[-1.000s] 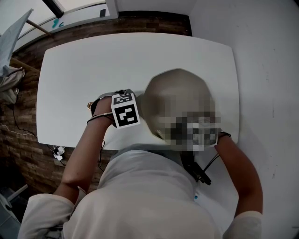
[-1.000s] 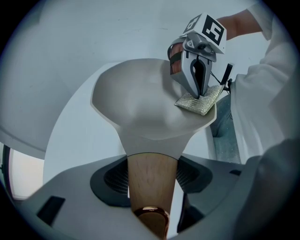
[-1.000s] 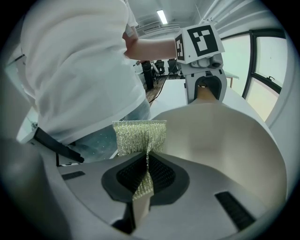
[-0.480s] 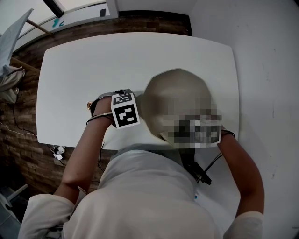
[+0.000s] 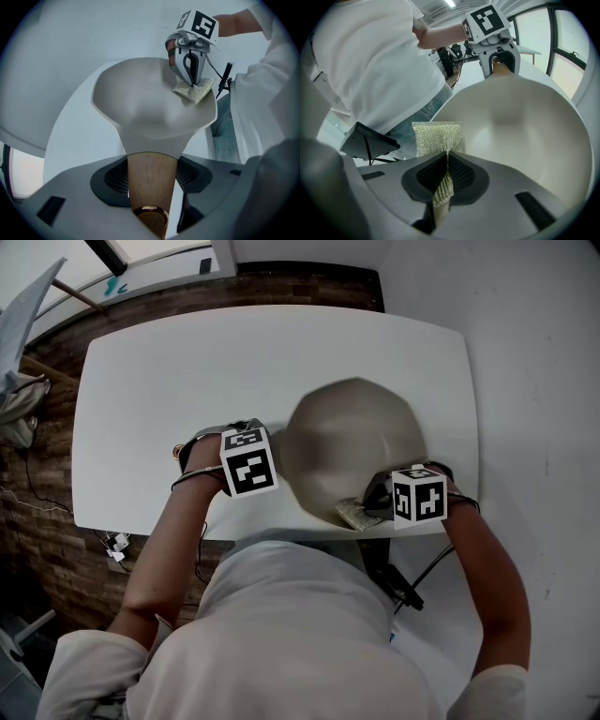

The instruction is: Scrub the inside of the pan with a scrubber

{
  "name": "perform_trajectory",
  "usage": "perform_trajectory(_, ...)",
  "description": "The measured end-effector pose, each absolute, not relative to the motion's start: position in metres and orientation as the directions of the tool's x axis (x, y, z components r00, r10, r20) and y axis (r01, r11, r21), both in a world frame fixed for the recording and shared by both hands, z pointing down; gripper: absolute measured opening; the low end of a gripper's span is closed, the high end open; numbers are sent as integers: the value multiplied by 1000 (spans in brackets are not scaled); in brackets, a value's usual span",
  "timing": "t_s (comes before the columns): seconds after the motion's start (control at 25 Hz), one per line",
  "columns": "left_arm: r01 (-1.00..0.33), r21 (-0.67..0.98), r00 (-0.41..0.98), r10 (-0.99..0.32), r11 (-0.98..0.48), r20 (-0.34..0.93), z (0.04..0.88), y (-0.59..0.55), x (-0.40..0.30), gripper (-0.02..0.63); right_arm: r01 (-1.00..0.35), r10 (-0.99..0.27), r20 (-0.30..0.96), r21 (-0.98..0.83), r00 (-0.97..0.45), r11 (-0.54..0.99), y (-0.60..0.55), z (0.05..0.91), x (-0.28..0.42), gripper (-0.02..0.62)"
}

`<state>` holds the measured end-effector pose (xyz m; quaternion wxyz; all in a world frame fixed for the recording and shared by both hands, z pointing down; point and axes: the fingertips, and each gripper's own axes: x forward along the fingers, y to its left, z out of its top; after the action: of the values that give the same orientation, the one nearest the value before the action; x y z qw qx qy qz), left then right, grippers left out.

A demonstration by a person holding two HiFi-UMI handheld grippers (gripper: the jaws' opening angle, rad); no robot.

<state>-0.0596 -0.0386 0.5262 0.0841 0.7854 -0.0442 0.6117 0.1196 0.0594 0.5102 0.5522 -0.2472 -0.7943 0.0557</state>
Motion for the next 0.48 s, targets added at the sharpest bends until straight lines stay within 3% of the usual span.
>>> perform_trajectory(0.48,-176,83,245,38,-981,969,526,-37,-58,275,271,432,873,-370,-225,889,48,510,146,25)
